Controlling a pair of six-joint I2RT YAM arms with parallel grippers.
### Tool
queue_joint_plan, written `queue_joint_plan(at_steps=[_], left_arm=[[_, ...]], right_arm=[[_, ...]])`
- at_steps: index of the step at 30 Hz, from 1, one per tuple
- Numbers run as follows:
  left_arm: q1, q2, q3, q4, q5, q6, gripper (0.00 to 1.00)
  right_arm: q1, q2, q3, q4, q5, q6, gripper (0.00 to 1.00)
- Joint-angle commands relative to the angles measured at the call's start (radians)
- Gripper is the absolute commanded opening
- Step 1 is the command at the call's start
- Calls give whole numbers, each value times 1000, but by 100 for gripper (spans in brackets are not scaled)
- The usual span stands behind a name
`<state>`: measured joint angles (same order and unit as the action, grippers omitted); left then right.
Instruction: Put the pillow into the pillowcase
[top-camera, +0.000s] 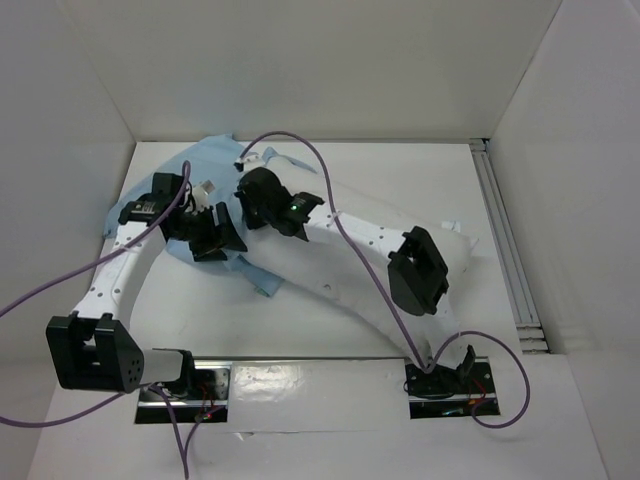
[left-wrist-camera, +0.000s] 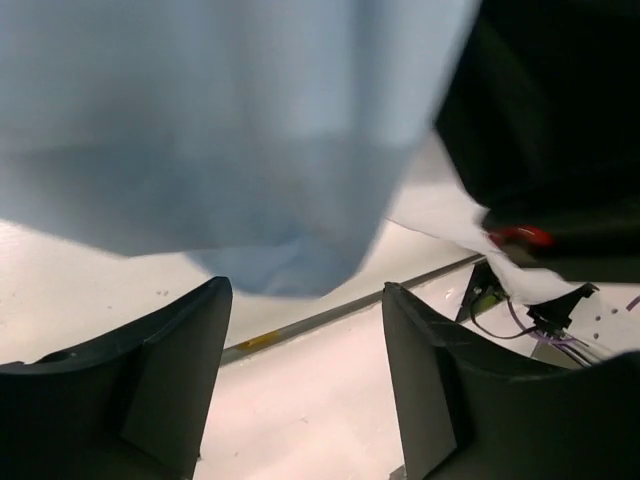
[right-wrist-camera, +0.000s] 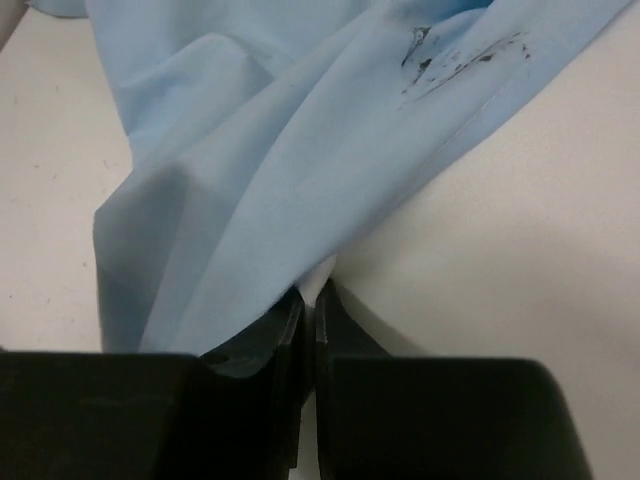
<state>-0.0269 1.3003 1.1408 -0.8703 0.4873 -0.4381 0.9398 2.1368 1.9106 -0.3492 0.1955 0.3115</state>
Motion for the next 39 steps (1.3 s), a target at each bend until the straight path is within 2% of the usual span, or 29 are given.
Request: queue_joint_plan(at_steps=[1,2,3,5,6,7,10,13,14,16,17,19,24,28,30,32,33,34,35,36,37,38,39], left_arm=[[-1,-19,77,-16,-30,18,75],[-1,-19,98,-25,-39,27,75],[-1,-19,120,-39,-49,27,73],[-1,-7,184,-51,-68,27,68],[-1,4,204,-52,-69,27,62],[-1,17,245,-61,-69,27,60],[-1,62,321,-61,-78,16,59],[-1,124,393,-47,-78,6,59],[-1,140,407,-14,-90,-5,65],[-1,178,433,16,-90,-14,71],[-13,223,457,28,-131,-14,80],[-47,273,491,50,-189,-24,85],[-117,382,600,88,-389,-11,85],[-149,482,677,88,-411,10,85],[-159,546,723,61,-429,10,82],[-159,583,752,47,-420,10,73],[-159,594,772,47,-402,21,54],[-159,606,781,47,-389,21,42],[-168,619,801,47,-351,21,21],[-168,629,818,47,-331,33,11],[-168,640,835,47,-313,33,3],[-168,661,867,36,-276,33,0],[-168,671,884,36,-262,33,0]], right_arm=[[-12,-144,-47,44,-16,21,11],[-12,-156,-57,44,-16,31,27],[-12,-169,-67,27,-16,31,27],[-12,-202,-94,3,-16,31,55],[-12,-233,-113,-8,2,31,65],[-12,-251,-134,-17,18,41,75],[-12,-317,-217,-45,59,41,87],[-21,-362,-240,-95,116,51,93],[-21,-373,-249,-121,134,51,96],[-38,-403,-249,-148,195,63,98],[-48,-413,-249,-177,209,63,98],[-111,-436,-260,-188,209,74,100],[-277,-439,-211,-286,125,54,100],[-357,-391,-176,-365,46,31,100],[-366,-377,-166,-378,10,17,100],[-375,-365,-177,-387,-46,-9,100],[-375,-353,-197,-387,-77,-20,100],[-375,-344,-211,-376,-138,-20,100],[-375,-328,-235,-363,-158,-20,100],[-384,-318,-245,-363,-185,-20,100],[-384,-296,-245,-349,-242,-34,100],[-384,-287,-258,-318,-278,-46,97],[-384,-287,-268,-301,-312,-46,87]])
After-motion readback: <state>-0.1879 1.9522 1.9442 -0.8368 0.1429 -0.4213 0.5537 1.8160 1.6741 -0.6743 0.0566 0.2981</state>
